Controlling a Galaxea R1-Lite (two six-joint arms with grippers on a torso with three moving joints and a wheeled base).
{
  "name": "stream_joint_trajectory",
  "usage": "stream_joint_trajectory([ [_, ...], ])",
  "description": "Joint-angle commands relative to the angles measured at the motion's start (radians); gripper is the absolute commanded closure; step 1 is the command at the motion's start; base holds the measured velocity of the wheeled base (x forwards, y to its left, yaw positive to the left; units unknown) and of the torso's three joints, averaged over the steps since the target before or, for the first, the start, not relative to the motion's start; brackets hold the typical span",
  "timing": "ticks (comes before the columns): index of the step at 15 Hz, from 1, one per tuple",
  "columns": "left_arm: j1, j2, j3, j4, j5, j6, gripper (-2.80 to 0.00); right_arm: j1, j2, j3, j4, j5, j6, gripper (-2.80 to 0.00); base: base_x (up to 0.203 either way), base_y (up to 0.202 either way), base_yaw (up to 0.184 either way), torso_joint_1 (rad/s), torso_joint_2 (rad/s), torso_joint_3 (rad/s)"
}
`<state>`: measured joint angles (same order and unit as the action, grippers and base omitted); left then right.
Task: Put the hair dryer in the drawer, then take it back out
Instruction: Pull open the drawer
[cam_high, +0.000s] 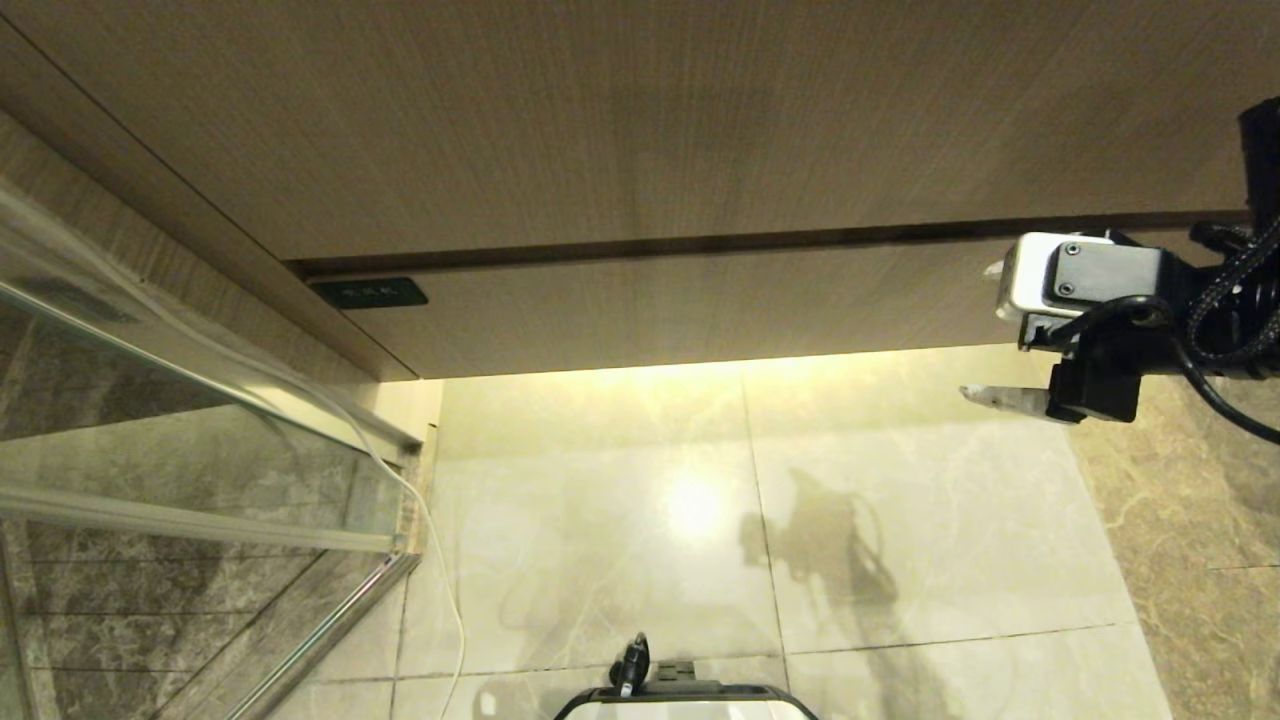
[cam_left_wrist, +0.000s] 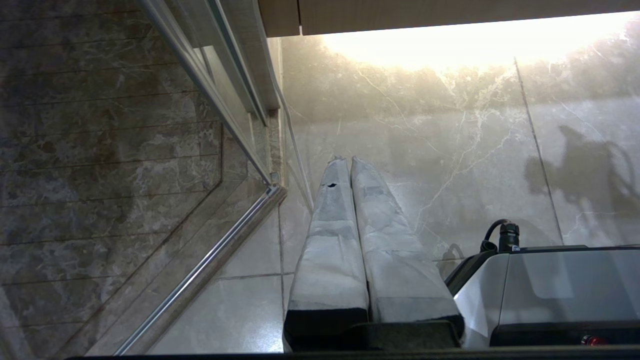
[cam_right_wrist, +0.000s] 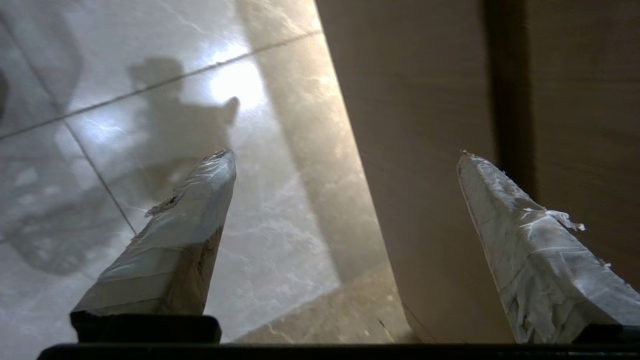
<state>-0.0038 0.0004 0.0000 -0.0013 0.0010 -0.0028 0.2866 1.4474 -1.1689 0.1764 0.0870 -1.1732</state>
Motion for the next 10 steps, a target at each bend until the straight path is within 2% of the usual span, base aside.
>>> stream_joint_trajectory([
  [1, 0.001, 0.000, 0.001, 0.000, 0.001, 0.000, 0.00, 0.000, 0.041, 0.014, -0.018, 0.090, -0.005, -2.80, 0.000, 0.000, 0.000, 0.000, 0.00, 0.000],
  [5, 0.001, 0.000, 0.001, 0.000, 0.001, 0.000, 0.00, -0.001, 0.094, 0.107, -0.285, 0.116, -0.009, -2.80, 0.000, 0.000, 0.000, 0.000, 0.00, 0.000],
  [10, 0.001, 0.000, 0.002, 0.000, 0.001, 0.000, 0.00, -0.004, 0.161, 0.121, -0.459, 0.131, -0.008, -2.80, 0.000, 0.000, 0.000, 0.000, 0.00, 0.000],
])
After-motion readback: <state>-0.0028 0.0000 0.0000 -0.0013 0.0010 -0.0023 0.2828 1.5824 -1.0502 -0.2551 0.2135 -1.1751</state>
